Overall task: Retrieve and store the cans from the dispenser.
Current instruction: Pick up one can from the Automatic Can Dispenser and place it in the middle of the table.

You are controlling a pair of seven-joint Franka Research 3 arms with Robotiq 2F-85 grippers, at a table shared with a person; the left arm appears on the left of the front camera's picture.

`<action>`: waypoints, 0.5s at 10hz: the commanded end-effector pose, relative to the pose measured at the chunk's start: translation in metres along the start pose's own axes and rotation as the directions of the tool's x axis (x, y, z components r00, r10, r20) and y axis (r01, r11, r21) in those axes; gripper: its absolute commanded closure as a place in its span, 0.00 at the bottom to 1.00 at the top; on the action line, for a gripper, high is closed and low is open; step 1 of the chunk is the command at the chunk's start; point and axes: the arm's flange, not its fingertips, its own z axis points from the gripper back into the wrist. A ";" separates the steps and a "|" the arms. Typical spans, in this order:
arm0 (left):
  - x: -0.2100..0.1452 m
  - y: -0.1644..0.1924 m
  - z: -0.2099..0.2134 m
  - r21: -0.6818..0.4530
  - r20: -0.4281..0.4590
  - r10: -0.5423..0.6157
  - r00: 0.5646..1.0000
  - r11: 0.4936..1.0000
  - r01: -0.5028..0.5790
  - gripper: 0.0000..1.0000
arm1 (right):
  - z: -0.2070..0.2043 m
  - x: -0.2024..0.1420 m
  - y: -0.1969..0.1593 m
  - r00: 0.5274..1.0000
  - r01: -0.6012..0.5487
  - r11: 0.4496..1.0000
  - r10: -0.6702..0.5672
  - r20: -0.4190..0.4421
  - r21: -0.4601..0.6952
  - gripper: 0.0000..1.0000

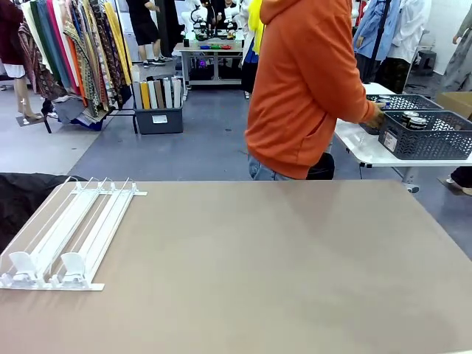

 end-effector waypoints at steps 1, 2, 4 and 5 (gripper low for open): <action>0.000 0.001 0.000 -0.014 0.004 -0.001 1.000 1.000 0.001 0.00 | 0.000 0.002 0.004 1.000 -0.006 1.000 0.005 0.007 0.020 0.00; 0.000 0.001 0.000 -0.014 0.004 -0.001 1.000 1.000 0.001 0.00 | 0.000 0.002 0.004 1.000 -0.006 1.000 0.005 0.007 0.020 0.00; 0.000 0.001 0.000 -0.014 0.004 -0.001 1.000 1.000 0.001 0.00 | 0.000 0.002 0.004 1.000 -0.006 1.000 0.005 0.007 0.020 0.00; 0.000 0.001 0.000 -0.014 0.004 -0.001 1.000 1.000 0.001 0.00 | 0.000 0.002 0.004 1.000 -0.006 1.000 0.005 0.007 0.020 0.00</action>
